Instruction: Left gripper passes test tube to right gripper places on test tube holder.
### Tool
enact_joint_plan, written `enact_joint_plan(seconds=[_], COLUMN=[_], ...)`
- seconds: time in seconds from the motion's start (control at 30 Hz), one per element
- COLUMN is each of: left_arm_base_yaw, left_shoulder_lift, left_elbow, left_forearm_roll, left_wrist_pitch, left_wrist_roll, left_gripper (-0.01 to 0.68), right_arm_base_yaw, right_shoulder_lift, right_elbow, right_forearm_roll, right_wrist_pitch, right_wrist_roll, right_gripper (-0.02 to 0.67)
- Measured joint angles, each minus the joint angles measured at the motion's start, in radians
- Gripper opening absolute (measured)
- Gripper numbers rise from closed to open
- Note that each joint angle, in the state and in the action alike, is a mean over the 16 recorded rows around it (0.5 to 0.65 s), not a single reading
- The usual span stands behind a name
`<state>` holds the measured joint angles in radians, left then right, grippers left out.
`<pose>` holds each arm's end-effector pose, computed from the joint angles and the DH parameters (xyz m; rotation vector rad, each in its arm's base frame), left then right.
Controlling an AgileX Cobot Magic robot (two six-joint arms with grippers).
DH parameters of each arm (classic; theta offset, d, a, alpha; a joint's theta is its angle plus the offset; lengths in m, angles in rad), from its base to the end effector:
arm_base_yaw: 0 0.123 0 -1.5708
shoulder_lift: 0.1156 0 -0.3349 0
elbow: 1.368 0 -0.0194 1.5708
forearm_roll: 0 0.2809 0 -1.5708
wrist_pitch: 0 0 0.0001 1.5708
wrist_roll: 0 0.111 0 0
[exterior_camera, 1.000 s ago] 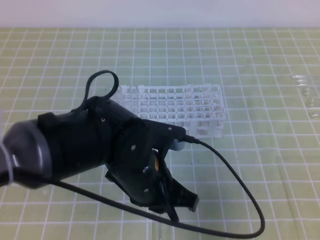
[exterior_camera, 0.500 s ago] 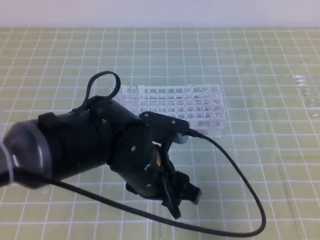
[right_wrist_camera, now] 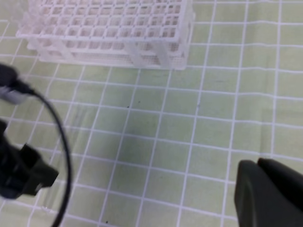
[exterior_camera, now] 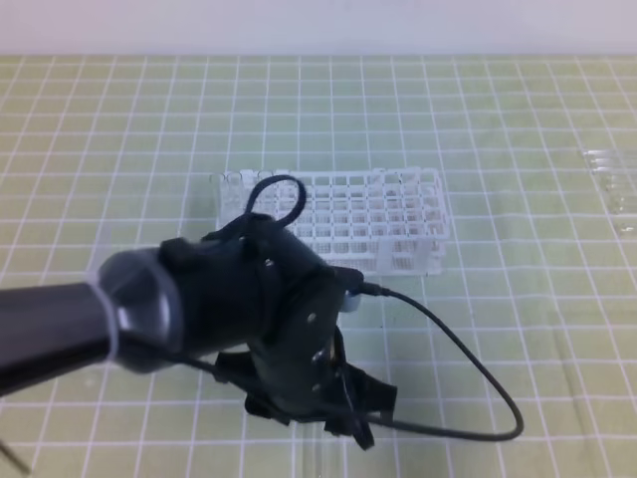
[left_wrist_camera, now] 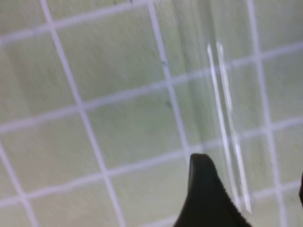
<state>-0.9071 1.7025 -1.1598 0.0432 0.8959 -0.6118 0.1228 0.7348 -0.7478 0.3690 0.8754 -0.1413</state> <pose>0.2290 -0.2867 0.2333 0.4682 2.9143 -0.1845 0.1305 0.0471 0.3500 -0.1683 2.3095 0.4383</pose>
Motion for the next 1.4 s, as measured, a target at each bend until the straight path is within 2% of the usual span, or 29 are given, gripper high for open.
enact_joint_plan(seconds=[0.4,0.73,0.93,1.27,1.4], left_arm_base_yaw=[-0.009,-0.009,-0.009,-0.009,-0.009], left_shoulder_lift=[0.117,0.169,0.185,0.192,0.194], left_elbow=[-0.077,-0.086,-0.086,-0.086,-0.086], left_forearm_roll=[0.032,0.026,0.027,0.031,0.034], left_wrist_pitch=[0.065,0.069,0.074,0.075,0.072], left_wrist_roll=[-0.024,-0.025,-0.025,-0.008,0.010], left_gripper=[0.380,0.376,0.328,0.186,0.153], right_arm_base_yaw=[0.031,0.040,0.052,0.063,0.063], right_shoulder_lift=[0.000,0.000,0.000,0.000,0.000], right_elbow=[0.000,0.000,0.000,0.000,0.000], right_forearm_roll=[-0.005,-0.007,-0.014,-0.023,-0.023], right_wrist_pitch=[-0.006,-0.006,-0.007,-0.009,-0.009], right_wrist_roll=[0.000,0.000,0.000,0.000,0.000], right_gripper=[-0.016,-0.016,-0.016,-0.016,-0.016])
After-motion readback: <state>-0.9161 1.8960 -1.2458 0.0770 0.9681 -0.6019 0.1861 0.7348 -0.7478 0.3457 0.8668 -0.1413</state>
